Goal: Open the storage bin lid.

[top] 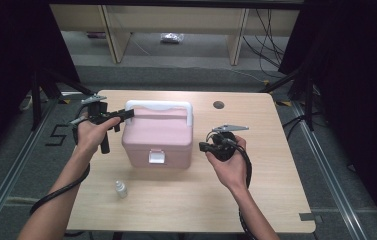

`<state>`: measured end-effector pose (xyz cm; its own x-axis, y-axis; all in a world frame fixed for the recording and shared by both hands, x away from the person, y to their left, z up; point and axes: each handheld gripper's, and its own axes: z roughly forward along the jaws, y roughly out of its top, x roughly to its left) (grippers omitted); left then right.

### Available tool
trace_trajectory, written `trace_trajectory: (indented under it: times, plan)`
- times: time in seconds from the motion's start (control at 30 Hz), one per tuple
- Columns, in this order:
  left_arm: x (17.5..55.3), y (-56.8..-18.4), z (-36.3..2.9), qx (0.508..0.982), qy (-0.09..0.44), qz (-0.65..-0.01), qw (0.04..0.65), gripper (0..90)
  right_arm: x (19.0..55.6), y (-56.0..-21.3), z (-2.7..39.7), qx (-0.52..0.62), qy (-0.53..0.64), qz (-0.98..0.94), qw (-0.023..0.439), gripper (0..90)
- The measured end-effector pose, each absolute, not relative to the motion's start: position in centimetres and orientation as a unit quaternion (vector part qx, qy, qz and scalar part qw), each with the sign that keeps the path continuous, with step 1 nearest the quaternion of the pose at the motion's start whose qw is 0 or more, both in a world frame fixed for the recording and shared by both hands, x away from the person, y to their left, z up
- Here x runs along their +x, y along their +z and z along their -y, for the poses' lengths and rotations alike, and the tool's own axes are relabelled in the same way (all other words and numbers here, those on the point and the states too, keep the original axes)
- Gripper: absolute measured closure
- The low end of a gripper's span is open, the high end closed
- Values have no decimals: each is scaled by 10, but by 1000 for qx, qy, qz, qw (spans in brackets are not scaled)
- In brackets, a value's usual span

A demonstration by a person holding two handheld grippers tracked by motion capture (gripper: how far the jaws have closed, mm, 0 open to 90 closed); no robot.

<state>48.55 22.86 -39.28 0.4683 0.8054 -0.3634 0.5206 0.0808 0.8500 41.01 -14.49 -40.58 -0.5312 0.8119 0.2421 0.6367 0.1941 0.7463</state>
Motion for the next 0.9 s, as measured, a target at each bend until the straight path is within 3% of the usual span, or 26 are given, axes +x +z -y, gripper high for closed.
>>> trace_trajectory:
  times: [0.23, 0.9]
  plan:
    - [489, -387, -229, 660, 116, -510, 539, 732, 404, -404, 135, 481, 417, -767, 82, 900]
    - [493, -381, -232, 659, 100, -511, 543, 731, 402, -397, 122, 452, 439, -771, 95, 900]
